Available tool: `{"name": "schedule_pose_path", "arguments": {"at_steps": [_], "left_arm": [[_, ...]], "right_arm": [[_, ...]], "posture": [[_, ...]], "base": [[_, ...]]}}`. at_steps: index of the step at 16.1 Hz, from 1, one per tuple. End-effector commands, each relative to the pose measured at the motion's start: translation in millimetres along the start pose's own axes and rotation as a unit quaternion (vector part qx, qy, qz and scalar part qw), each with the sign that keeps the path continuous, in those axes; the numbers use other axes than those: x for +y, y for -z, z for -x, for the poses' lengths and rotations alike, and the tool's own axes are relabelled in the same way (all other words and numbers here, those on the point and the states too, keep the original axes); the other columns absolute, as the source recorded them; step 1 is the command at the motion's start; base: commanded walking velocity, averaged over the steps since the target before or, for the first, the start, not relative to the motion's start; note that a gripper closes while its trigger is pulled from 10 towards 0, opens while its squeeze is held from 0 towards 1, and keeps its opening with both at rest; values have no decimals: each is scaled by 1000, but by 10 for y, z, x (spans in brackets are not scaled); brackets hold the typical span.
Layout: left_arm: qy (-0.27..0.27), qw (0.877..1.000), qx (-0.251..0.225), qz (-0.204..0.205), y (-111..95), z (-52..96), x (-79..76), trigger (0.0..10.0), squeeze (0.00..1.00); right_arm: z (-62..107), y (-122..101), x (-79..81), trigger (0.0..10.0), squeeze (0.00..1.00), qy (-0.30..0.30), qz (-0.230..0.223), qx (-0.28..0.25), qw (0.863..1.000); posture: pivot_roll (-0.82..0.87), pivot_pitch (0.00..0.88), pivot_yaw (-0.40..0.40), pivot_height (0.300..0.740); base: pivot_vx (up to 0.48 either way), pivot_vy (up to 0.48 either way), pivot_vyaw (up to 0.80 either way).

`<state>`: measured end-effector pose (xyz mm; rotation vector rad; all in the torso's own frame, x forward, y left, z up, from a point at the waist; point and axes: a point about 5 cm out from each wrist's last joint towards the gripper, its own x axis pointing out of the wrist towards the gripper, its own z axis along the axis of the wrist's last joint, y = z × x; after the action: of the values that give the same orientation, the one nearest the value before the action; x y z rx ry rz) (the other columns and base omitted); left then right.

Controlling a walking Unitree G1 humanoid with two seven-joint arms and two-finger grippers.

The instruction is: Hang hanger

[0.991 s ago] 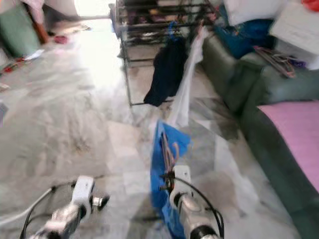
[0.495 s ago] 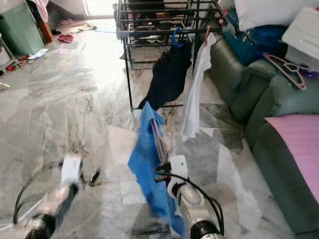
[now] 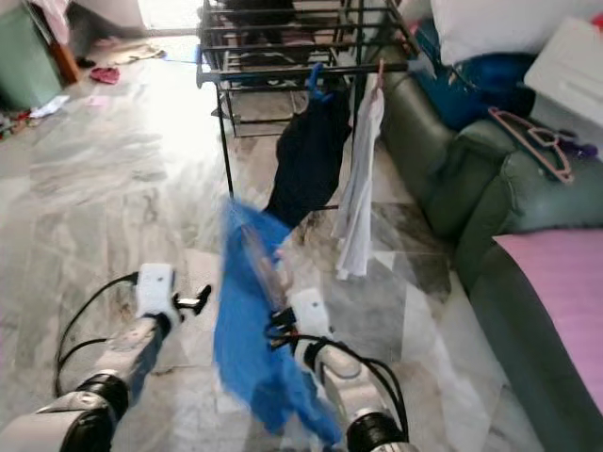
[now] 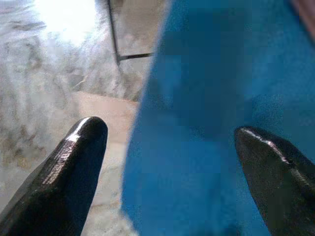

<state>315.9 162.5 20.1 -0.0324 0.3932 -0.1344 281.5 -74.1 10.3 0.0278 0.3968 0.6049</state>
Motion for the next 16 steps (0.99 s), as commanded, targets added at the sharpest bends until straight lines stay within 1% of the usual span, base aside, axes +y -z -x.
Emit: {"name": "schedule_pose_path", "arguments": {"at_steps": [1,4,6,7,9,13,16], "left_arm": [[19,1000,0,-3,13,-10,-100,10000,0],[31,1000,-5,-2,17,-13,-162,10000,0],[37,999,-7,-1,14,-14,-183,10000,0],[41,999,-8,-1,16,-13,-193,10000,0],[44,999,-7,-1,18,-13,-199,10000,0],[46,999,-8,-2,21,-8,-191,10000,0],[50,999,-3,-3,55,3,-200,10000,0]], "right_arm": [[39,-89,-161,10000,0,27,8,-10,1000],[40,-205,-280,10000,0,69,-11,-20,997],[23,-303,-307,10000,0,64,-25,-32,997],[-8,-389,-300,10000,0,53,-19,-39,998],[-31,-428,-291,10000,0,51,-11,-38,998],[-51,-425,-202,10000,0,45,-16,-34,998],[-63,-320,-51,10000,0,22,-16,-17,999]], "posture": [[-231,98,11,740],[-236,103,13,740],[-238,107,15,740],[-241,108,17,740],[-241,107,18,740],[-241,111,18,740],[-243,114,19,740]], "base": [[341,0,0],[360,0,0],[368,287,0],[311,364,0],[315,364,0],[309,367,0],[314,365,0]]}}
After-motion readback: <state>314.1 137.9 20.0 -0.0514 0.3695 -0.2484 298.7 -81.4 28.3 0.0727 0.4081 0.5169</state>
